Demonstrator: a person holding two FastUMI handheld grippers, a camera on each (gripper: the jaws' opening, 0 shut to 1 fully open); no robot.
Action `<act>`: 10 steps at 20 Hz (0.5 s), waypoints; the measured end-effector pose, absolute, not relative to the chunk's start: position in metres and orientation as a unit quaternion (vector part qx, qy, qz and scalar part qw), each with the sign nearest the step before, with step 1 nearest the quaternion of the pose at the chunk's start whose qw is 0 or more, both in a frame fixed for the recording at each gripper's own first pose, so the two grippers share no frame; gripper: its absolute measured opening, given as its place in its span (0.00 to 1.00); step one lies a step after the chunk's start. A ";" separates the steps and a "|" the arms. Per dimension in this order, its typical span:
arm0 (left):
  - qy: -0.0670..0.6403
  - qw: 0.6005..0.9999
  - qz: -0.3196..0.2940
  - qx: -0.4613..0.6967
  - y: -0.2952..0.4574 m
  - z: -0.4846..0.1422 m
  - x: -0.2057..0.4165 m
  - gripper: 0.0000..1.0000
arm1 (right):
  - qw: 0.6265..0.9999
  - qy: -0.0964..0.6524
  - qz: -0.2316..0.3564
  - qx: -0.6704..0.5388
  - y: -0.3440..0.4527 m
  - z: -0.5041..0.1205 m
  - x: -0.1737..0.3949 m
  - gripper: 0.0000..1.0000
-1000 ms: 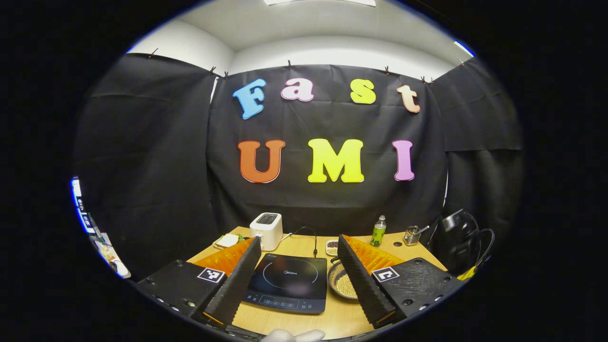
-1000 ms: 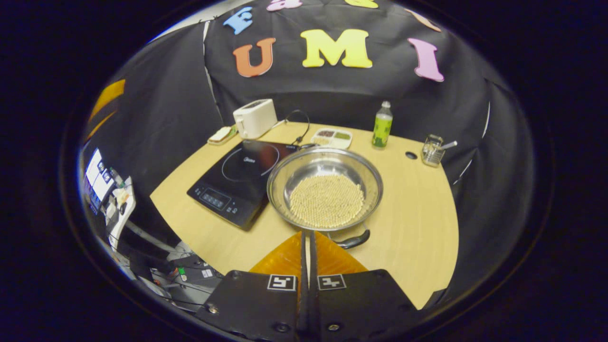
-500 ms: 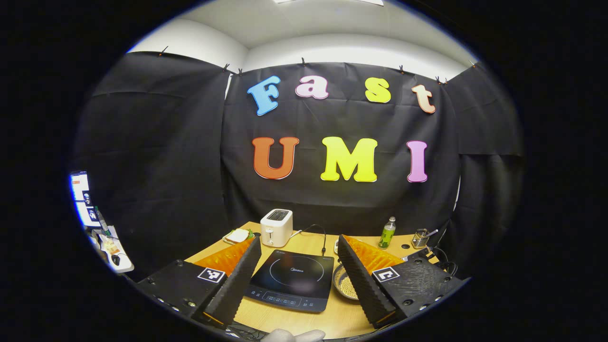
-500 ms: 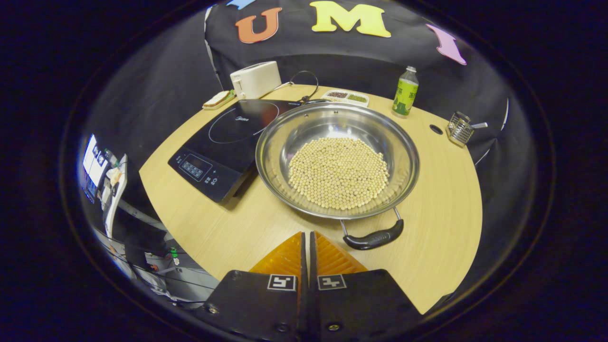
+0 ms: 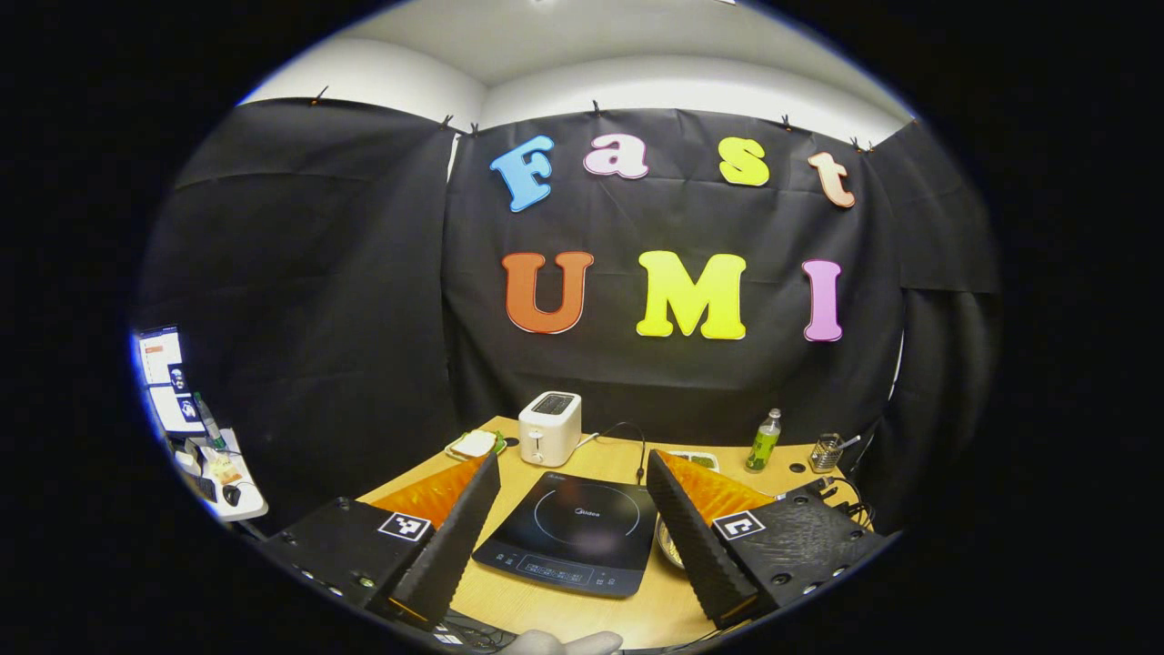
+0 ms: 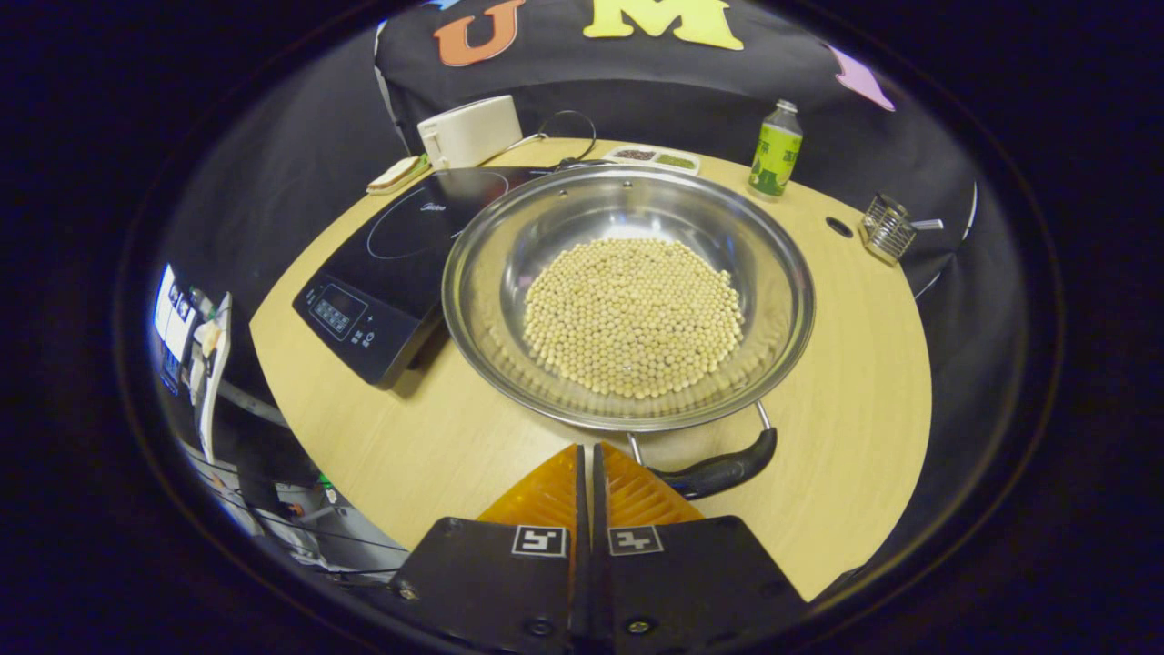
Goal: First push the handle of the pot to place it horizontally, then grasp the pot with both hands and set it on the induction cooktop.
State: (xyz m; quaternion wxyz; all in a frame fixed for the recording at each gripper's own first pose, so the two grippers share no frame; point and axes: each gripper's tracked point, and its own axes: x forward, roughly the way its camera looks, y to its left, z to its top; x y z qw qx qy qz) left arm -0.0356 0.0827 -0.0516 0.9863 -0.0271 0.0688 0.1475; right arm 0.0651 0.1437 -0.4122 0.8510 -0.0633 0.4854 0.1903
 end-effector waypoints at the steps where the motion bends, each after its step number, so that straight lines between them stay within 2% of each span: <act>1: 0.072 0.986 0.147 -0.027 0.083 -0.054 -0.034 0.97 | 0.850 0.488 0.188 -0.058 0.143 -0.411 0.065 0.00; 10: 0.073 0.988 0.135 -0.028 0.081 -0.055 -0.019 0.97 | 0.853 0.493 0.166 -0.039 0.120 -0.413 0.071 0.00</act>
